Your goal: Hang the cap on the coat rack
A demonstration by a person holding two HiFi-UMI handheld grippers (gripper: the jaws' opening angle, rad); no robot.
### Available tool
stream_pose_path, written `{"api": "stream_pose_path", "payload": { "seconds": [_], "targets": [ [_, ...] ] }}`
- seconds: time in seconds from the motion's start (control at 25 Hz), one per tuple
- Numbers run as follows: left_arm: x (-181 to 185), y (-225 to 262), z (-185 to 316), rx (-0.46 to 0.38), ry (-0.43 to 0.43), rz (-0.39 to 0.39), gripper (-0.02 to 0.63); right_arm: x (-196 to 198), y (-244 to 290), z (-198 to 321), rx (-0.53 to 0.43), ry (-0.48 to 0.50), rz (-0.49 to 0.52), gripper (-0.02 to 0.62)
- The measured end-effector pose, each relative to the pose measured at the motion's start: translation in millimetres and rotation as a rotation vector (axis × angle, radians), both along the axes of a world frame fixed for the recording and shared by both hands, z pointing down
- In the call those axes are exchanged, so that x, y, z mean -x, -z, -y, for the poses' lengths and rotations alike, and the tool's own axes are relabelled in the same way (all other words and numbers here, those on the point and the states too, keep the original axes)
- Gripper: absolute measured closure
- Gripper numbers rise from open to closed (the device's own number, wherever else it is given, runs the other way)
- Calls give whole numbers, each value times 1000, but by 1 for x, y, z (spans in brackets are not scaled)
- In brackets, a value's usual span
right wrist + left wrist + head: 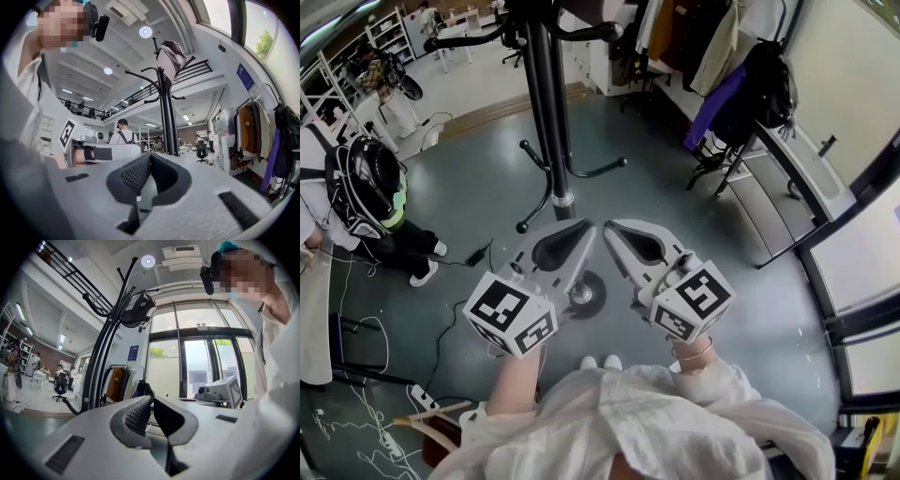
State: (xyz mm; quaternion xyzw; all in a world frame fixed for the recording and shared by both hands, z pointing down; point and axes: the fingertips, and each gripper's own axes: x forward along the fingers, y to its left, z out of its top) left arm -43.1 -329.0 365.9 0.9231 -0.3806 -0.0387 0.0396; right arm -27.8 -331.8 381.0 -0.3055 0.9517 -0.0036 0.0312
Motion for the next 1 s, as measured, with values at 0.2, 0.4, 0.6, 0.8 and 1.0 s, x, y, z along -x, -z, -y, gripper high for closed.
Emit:
{"api": "stream_pose_path", "payload": {
  "seconds": [0.2, 0.4, 0.6, 0.8, 1.0],
  "targets": [
    [3, -4, 1, -11, 2, 3, 575, 6, -2, -2, -2, 15, -16, 592],
    [11, -3, 0, -1, 8, 2, 575, 10, -1, -5, -18, 18, -43, 592],
    [14, -5, -1, 7, 14, -1, 575, 10, 1, -4, -36, 11, -73, 592],
    [14, -3, -3, 7, 16, 1, 580, 10, 1, 1, -80, -12, -125, 592],
    [21, -10, -4, 15, 29, 28, 580, 16, 0, 1, -86, -3, -135, 592]
  ]
}}
